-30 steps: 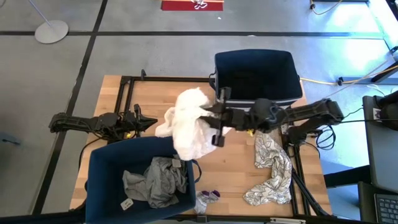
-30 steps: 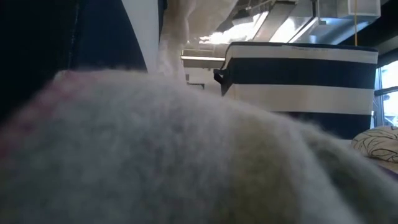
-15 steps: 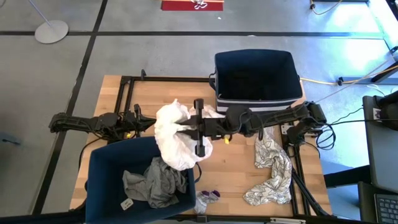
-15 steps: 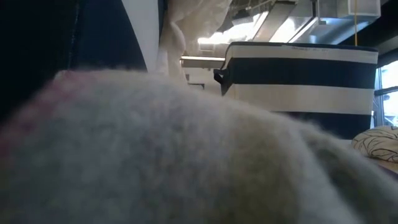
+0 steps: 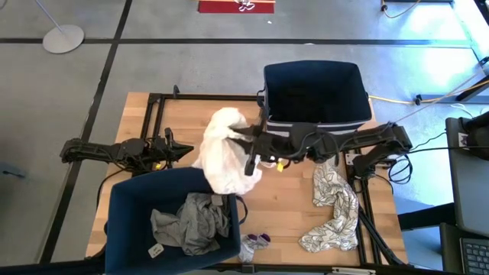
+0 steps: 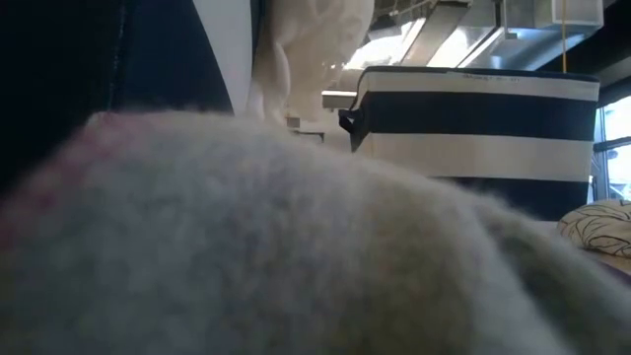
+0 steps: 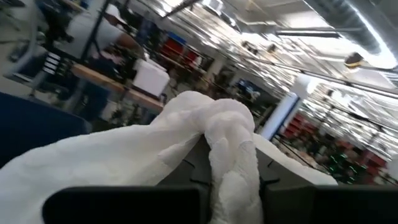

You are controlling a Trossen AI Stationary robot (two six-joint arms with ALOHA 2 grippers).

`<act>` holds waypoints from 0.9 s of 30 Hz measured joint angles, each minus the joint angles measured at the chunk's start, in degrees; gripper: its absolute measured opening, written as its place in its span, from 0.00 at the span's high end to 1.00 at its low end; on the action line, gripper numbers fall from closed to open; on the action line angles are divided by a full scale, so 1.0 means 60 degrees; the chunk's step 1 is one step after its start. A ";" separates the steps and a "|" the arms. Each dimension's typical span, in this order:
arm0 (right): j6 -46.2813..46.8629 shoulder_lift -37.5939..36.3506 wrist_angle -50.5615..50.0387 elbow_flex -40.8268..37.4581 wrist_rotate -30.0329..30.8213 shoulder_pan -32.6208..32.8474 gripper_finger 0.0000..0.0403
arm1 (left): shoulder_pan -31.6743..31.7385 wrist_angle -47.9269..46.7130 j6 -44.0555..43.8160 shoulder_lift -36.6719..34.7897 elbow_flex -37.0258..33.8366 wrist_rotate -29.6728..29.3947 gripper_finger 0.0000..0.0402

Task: Sort clothes
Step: Put the white clothes into the top right laundry bin

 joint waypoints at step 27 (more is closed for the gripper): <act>-0.3642 -0.3078 -0.1986 -0.0011 0.4850 -0.4110 0.91 | 0.0002 0.0002 0.1564 0.0000 0.0000 0.0000 0.99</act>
